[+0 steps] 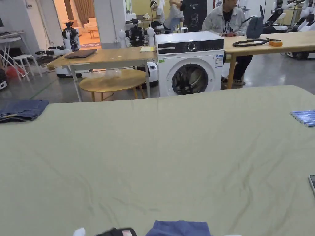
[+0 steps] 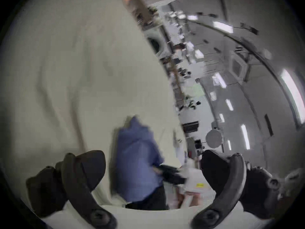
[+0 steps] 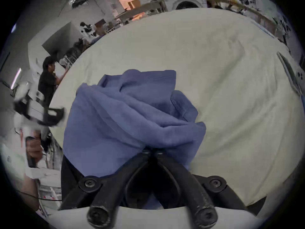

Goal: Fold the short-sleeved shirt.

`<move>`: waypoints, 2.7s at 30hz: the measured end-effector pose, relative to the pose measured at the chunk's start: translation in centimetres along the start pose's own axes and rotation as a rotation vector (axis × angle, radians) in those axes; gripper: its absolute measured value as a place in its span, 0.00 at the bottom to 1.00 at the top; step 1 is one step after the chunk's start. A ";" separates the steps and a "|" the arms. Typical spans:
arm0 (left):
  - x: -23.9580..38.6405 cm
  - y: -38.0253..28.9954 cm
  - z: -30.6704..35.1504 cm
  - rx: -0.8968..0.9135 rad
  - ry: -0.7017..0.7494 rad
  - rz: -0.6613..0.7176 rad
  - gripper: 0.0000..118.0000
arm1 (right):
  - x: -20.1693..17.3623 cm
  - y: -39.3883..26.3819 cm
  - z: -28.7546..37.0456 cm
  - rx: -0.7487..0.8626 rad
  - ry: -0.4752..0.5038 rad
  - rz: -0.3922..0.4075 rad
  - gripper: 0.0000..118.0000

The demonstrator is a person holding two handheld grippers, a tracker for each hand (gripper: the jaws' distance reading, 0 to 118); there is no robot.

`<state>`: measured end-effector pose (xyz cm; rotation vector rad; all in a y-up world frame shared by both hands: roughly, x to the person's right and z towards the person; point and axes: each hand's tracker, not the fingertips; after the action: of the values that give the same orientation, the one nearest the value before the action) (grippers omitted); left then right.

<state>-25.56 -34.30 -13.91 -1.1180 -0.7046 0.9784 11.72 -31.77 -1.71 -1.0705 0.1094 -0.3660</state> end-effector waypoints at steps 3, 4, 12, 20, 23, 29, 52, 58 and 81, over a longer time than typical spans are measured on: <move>-1.0 -2.1 -4.5 -0.137 -0.040 -0.106 0.97 | 0.0 -0.4 -0.2 0.013 0.004 -0.005 0.00; 0.6 -2.4 -4.5 -0.112 -0.023 -0.182 0.97 | 0.1 -0.5 -0.3 0.018 0.006 -0.014 0.00; 0.1 -1.4 -4.8 -0.134 -0.019 0.045 0.16 | 0.2 -0.9 1.6 0.089 0.063 -0.052 0.00; 0.9 3.6 4.7 0.046 -0.073 -0.001 0.16 | -2.1 3.0 7.2 0.353 0.104 -0.020 0.00; 0.1 7.3 11.7 0.183 0.013 -0.018 0.16 | -3.1 4.1 8.4 0.402 0.108 -0.015 0.00; -3.6 13.8 25.2 0.444 0.238 0.050 0.16 | -5.2 5.5 7.9 0.415 0.116 0.000 0.00; 15.9 1.3 7.6 0.553 0.539 -0.686 0.00 | -5.4 6.1 12.6 0.627 -0.126 0.110 0.00; 23.4 -2.7 3.5 0.745 0.585 -0.979 0.00 | -4.4 6.8 18.8 0.904 -0.299 0.121 0.00; 29.0 -7.0 1.8 0.966 0.551 -1.093 0.00 | -5.3 7.3 22.9 1.194 -0.338 0.185 0.00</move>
<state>-12.84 -8.19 -6.90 -0.0226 -0.2200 -0.0252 14.53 -7.72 2.47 0.0749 -0.2895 -0.0326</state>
